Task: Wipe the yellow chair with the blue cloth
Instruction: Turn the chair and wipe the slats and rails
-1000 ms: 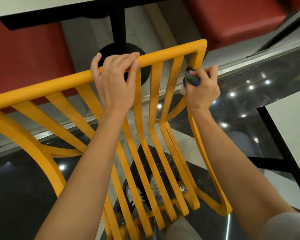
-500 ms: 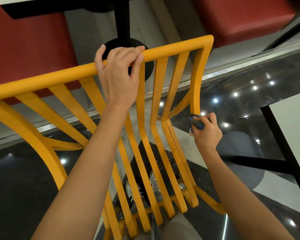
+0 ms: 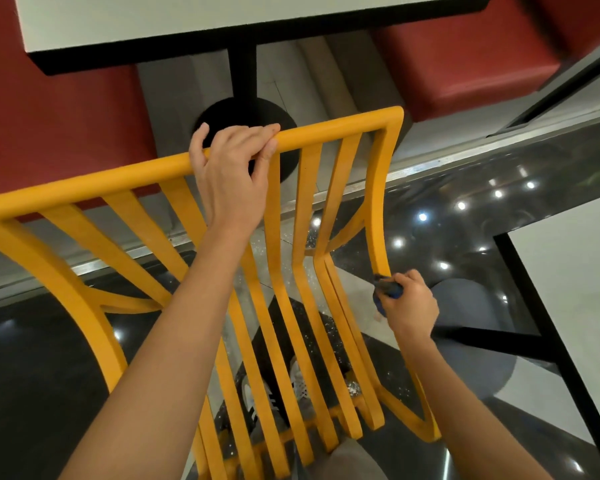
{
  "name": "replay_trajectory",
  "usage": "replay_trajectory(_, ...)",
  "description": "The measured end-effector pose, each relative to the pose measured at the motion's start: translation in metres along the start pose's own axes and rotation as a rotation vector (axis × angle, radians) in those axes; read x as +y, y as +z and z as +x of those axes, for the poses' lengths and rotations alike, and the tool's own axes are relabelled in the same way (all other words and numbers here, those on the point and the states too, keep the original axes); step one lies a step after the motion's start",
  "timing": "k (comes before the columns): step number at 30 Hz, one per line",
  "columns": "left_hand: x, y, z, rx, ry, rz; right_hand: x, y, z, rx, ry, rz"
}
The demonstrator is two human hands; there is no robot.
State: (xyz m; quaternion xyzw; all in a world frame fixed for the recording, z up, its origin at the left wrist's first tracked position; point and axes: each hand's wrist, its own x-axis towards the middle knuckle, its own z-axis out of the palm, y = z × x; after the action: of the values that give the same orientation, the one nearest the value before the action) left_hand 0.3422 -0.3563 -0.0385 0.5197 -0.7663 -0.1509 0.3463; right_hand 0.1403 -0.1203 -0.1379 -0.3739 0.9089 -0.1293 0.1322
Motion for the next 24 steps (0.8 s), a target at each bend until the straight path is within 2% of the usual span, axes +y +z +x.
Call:
replay_trajectory(3, 0.002, -0.011, 0.003, -0.099, -0.015, -0.017, -0.038, -0.038, 0.032, 0.091, 0.051, 0.268)
replay_trajectory(6, -0.003, -0.031, -0.004, -0.109, -0.019, 0.04, -0.09, -0.081, 0.065, 0.206, -0.092, 0.739)
replay_trajectory(8, -0.02, -0.049, -0.014, -0.037, -0.084, 0.101, -0.12, -0.101, 0.082, 0.322, -0.214, 0.915)
replay_trajectory(11, -0.052, -0.074, -0.031, 0.023, -0.177, 0.24, -0.154, -0.097, 0.099, 0.499, -0.323, 0.936)
replay_trajectory(13, -0.063, -0.076, -0.037, 0.051, -0.167, 0.216, -0.173, -0.073, 0.1, 0.565, -0.231, 0.973)
replay_trajectory(15, -0.066, -0.069, -0.035, 0.123, -0.171, 0.094, -0.197, -0.048, 0.091, 0.599, -0.148, 0.995)
replay_trajectory(17, -0.066, -0.064, -0.033, 0.188, -0.192, 0.038, -0.216, -0.026, 0.072, 0.576, -0.216, 0.966)
replay_trajectory(20, -0.068, -0.062, -0.033, 0.199, -0.193, 0.02, -0.216, -0.017, 0.058, 0.467, -0.399, 0.895)
replay_trajectory(21, -0.067, -0.063, -0.033, 0.2, -0.193, 0.012, -0.21, -0.018, 0.064, 0.489, -0.385, 0.892)
replay_trajectory(24, -0.066, -0.063, -0.032, 0.218, -0.198, 0.004, -0.205, -0.026, 0.086, 0.669, -0.145, 0.971)
